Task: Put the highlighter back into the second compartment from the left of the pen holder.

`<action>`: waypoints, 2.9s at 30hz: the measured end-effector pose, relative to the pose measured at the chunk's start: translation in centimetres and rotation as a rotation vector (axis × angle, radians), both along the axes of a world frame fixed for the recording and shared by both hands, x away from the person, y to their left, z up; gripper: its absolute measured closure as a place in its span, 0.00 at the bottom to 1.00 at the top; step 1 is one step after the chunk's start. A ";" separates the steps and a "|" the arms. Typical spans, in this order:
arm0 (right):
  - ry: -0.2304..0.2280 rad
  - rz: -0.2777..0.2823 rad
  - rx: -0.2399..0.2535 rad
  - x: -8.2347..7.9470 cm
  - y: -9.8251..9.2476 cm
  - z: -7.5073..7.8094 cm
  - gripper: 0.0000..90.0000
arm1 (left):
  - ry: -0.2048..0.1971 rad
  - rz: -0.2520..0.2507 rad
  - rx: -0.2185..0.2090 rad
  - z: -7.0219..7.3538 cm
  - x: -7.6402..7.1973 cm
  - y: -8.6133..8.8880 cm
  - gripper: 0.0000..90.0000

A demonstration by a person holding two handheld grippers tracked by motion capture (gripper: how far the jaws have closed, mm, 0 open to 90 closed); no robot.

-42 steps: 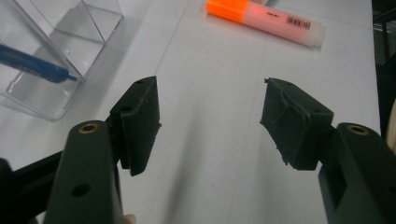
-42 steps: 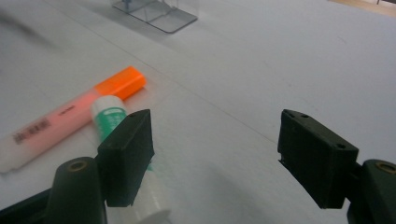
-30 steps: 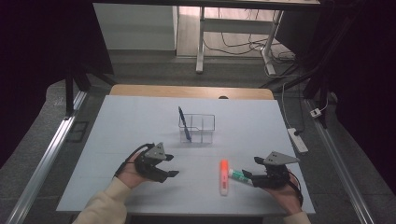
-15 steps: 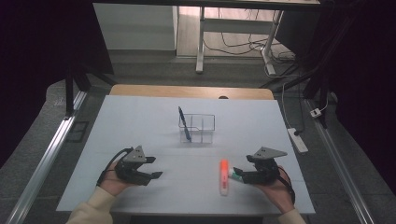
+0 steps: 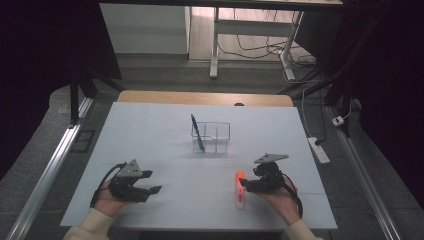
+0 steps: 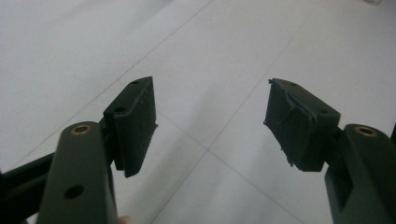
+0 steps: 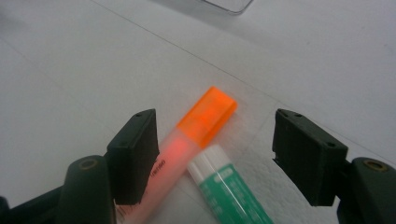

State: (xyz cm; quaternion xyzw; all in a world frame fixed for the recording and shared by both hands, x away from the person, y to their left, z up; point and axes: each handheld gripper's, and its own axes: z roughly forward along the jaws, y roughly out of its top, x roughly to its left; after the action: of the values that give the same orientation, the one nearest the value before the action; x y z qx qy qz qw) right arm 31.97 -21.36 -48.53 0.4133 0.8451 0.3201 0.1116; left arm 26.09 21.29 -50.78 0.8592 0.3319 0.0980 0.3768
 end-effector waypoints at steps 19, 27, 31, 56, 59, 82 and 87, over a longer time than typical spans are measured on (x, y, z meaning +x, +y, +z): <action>0.143 -0.177 -0.104 1.8 3.8 -0.2 0.43 | -0.065 -0.036 0.067 -0.1 0.2 -0.7 0.36; 0.169 -0.257 -0.162 2.1 4.6 -0.6 0.52 | -0.088 -0.047 0.070 0.1 0.2 -0.8 0.36; 0.188 -0.274 -0.160 2.4 4.8 -1.0 0.56 | -0.090 -0.040 0.073 0.1 0.3 -0.7 0.36; 0.187 -0.422 -0.230 1.9 7.1 -1.6 0.74 | -0.107 -0.094 0.094 0.0 0.0 -1.4 0.36; 0.191 -0.420 -0.209 1.8 6.9 -1.5 0.74 | -0.102 -0.092 0.092 -0.1 0.1 -1.3 0.36; 0.043 -0.343 0.093 0.7 4.4 2.3 0.74 | -0.093 -0.062 0.087 -0.4 0.0 -0.6 0.36; 0.004 -0.287 0.146 0.6 4.4 2.8 0.74 | -0.102 -0.045 0.065 -0.3 -0.2 -0.2 0.36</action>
State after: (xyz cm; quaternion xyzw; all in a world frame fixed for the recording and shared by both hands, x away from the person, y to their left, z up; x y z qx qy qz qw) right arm 32.57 -16.94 -45.72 0.5375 0.7521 0.3605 0.1241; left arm 25.86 21.07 -51.06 0.8721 0.2896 0.1442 0.3671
